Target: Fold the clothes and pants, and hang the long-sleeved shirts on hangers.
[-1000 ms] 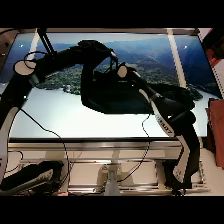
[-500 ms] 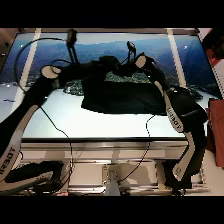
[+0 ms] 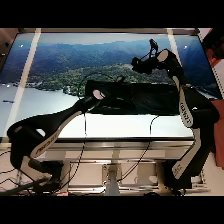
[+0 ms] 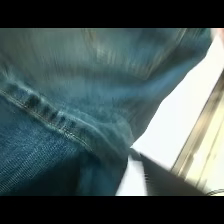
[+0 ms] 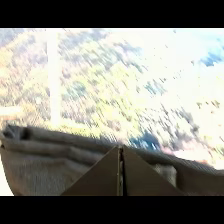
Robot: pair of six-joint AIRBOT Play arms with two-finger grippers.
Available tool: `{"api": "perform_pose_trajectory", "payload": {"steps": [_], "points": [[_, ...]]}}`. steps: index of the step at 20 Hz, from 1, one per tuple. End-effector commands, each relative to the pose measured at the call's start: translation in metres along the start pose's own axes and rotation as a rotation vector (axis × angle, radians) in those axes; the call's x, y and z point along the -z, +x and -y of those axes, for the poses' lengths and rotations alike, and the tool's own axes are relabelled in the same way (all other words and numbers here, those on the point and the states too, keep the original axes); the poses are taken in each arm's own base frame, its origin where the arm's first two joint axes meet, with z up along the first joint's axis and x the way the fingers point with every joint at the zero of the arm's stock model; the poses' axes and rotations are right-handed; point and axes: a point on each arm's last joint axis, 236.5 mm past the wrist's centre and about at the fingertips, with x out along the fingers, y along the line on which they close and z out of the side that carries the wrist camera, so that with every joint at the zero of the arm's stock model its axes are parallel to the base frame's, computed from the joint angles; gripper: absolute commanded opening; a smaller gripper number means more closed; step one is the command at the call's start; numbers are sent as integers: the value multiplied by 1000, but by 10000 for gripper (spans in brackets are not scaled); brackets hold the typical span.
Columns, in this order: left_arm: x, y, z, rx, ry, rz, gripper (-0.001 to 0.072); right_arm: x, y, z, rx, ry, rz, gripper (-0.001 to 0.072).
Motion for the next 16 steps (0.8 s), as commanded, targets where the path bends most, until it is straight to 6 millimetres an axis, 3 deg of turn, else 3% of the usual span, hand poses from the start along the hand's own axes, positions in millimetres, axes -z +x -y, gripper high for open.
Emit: {"api": "perform_pose_trajectory", "payload": {"steps": [1,2,5,9,11,13,14,16], "points": [[24,29,4,42,-151,-33,582,5,-29,22,8,-6,-65,49],[11,25,9,67,-203,6,628,-1,-39,24,9,-8,-50,49],[-37,-6,18,107,-220,125,628,-27,-81,21,6,-30,47,49],[-110,-82,33,118,-128,307,628,-54,-144,11,16,-108,181,49],[-130,-122,30,54,30,360,625,-61,-168,12,48,-148,225,49],[-133,-156,6,-82,153,343,614,-65,-189,20,106,-180,253,49],[-129,-174,-15,-158,150,312,552,-64,-195,24,130,-190,253,49],[-115,-217,-59,-295,88,243,533,-61,-205,36,175,-206,243,50]]}}
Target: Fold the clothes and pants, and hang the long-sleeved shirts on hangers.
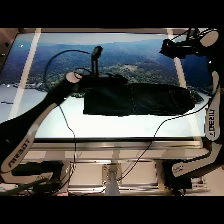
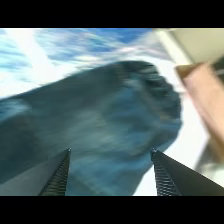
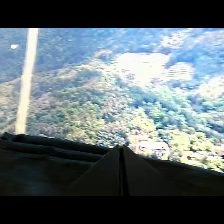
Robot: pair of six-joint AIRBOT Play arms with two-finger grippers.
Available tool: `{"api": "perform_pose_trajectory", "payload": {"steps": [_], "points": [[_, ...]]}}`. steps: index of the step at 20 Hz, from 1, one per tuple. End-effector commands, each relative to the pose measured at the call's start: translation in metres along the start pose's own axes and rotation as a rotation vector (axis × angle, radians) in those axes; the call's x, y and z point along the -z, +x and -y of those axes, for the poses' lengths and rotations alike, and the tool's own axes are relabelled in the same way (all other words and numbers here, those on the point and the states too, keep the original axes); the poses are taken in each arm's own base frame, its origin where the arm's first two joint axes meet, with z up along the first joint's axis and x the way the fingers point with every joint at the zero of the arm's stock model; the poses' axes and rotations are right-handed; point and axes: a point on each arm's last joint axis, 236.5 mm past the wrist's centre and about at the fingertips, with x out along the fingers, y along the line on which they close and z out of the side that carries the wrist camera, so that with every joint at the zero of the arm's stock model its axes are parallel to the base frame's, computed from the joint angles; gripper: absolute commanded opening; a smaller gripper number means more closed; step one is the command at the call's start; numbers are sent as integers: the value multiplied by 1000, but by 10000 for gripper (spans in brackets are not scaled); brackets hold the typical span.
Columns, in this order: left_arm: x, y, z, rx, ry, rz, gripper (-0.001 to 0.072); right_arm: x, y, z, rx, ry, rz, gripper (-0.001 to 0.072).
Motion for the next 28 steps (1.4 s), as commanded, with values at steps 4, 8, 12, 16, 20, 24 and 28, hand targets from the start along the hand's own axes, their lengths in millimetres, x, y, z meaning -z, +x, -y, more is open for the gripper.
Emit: {"api": "perform_pose_trajectory", "payload": {"steps": [4,8,12,16,20,24,28], "points": [[38,-149,-152,-437,-39,-274,532,0,-31,44,118,-45,-13,50],[102,-175,-208,-501,-249,-309,609,-2,-34,54,132,-31,-7,49],[163,-148,-216,-434,-310,-435,704,-2,-34,54,132,-31,-6,49],[171,-97,-208,-283,-366,-383,704,-1,-34,54,131,-31,-8,49],[183,-70,-209,-246,-378,-373,702,-1,-34,53,125,-28,-8,49],[190,-54,-200,-240,-349,-396,656,4,-34,52,123,-27,-30,49],[193,-40,-181,-210,-313,-425,337,10,-34,52,121,-26,-55,49]]}}
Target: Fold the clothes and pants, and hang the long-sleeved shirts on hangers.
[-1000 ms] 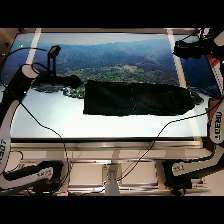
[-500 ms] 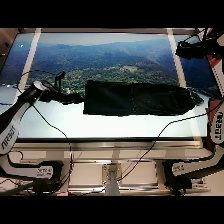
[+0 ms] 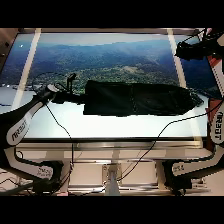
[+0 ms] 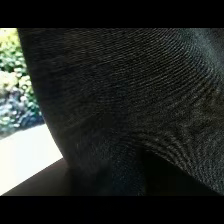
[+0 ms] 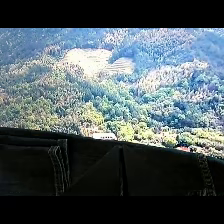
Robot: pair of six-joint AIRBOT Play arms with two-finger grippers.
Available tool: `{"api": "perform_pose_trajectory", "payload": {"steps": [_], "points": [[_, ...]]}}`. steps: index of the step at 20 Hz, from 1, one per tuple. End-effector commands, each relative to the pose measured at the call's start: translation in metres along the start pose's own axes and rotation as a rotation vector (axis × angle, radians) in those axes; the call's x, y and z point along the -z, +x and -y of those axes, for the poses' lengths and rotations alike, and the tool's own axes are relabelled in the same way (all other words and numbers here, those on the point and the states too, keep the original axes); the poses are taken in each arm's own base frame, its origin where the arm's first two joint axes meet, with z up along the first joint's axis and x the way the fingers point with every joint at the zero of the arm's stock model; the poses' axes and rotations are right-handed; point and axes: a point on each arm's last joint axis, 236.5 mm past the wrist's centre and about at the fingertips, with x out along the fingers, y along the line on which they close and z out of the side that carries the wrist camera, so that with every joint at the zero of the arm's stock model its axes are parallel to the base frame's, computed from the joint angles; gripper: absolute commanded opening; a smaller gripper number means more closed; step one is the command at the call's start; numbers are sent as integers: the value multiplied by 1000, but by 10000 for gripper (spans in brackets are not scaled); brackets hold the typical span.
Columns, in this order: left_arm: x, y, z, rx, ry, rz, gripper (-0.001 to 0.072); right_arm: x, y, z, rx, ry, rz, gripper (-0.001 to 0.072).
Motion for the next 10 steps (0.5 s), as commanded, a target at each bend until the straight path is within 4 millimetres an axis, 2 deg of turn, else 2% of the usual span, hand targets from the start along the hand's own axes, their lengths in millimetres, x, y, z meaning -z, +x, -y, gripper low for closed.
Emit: {"api": "perform_pose_trajectory", "payload": {"steps": [1,2,4,6,8,10], "points": [[0,8,17,19,41,-15,243,6,0,0,-2,-1,-26,49],[-6,6,22,22,56,-3,176,8,0,0,-3,-13,-33,49],[-33,-10,36,24,106,58,16,13,1,0,-5,-44,-52,49],[-70,-39,56,26,133,150,15,21,4,-1,-11,-60,-84,50],[-109,-81,88,39,135,266,15,34,13,-7,-30,-58,-119,50],[-139,-126,124,58,166,378,15,55,31,-21,-56,-60,-173,50]]}}
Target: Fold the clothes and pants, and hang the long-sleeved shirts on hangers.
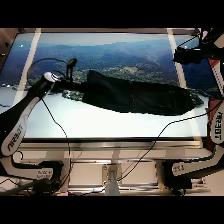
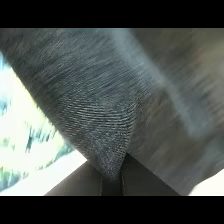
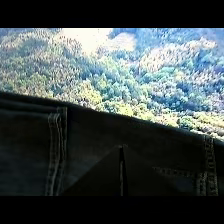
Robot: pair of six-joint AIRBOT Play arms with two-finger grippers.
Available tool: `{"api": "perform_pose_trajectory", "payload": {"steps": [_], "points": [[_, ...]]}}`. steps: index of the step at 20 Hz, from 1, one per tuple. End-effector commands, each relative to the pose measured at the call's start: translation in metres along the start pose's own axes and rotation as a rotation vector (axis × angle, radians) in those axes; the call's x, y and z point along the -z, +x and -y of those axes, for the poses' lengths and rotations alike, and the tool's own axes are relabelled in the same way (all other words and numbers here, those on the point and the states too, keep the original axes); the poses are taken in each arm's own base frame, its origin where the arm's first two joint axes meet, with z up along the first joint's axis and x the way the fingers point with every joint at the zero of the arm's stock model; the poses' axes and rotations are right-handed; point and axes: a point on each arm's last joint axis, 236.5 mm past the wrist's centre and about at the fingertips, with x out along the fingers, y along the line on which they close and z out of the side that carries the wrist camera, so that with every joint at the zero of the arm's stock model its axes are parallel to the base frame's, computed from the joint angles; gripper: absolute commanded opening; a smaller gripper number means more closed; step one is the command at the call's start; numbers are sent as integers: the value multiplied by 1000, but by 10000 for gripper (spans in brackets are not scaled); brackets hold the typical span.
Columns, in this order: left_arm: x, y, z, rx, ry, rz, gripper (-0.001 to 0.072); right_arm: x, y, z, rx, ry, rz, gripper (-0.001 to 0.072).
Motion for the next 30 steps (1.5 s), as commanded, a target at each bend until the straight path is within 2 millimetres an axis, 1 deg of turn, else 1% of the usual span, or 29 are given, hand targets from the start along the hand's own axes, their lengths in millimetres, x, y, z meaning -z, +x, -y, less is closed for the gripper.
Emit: {"api": "perform_pose_trajectory", "payload": {"steps": [1,3,4,5,7,9,11,13,15,17,19,20,21,22,23,24,26,28,30], "points": [[-75,-58,52,25,25,190,14,28,31,-22,-42,-9,-85,50],[-96,-85,74,41,13,256,14,46,62,-45,-59,41,-124,50],[-98,-92,80,43,9,269,14,55,79,-62,-74,52,-143,49],[-97,-95,80,37,-1,263,14,64,94,-83,-96,50,-161,49],[-88,-94,84,51,-33,226,14,85,125,-137,-147,-10,-197,49],[-86,-93,85,56,-31,214,14,104,153,-186,-163,-90,-195,48],[-86,-94,85,55,-32,214,14,130,178,-225,-178,-112,-215,48],[-86,-94,84,55,-31,214,14,165,194,-260,-217,-121,-277,48],[-85,-93,81,38,1,211,14,194,200,-294,-267,-135,-322,48],[-84,-93,77,15,53,207,14,211,203,-328,-317,-152,-315,48],[-84,-93,77,14,75,208,14,214,202,-355,-358,-164,-268,47],[-84,-93,77,14,75,207,14,213,202,-363,-369,-171,-242,47],[-84,-92,78,15,75,207,15,211,202,-367,-375,-170,-226,48],[-83,-92,79,17,77,204,14,211,202,-367,-374,-163,-227,47],[-82,-91,81,20,79,202,14,209,203,-361,-365,-147,-235,47],[-81,-89,83,23,82,199,15,206,204,-353,-354,-124,-246,47],[-80,-87,88,31,89,192,15,196,206,-330,-325,-76,-267,47],[-78,-84,94,40,96,185,15,180,208,-300,-295,-22,-276,47],[-75,-81,99,49,104,176,15,167,206,-272,-270,16,-289,46]]}}
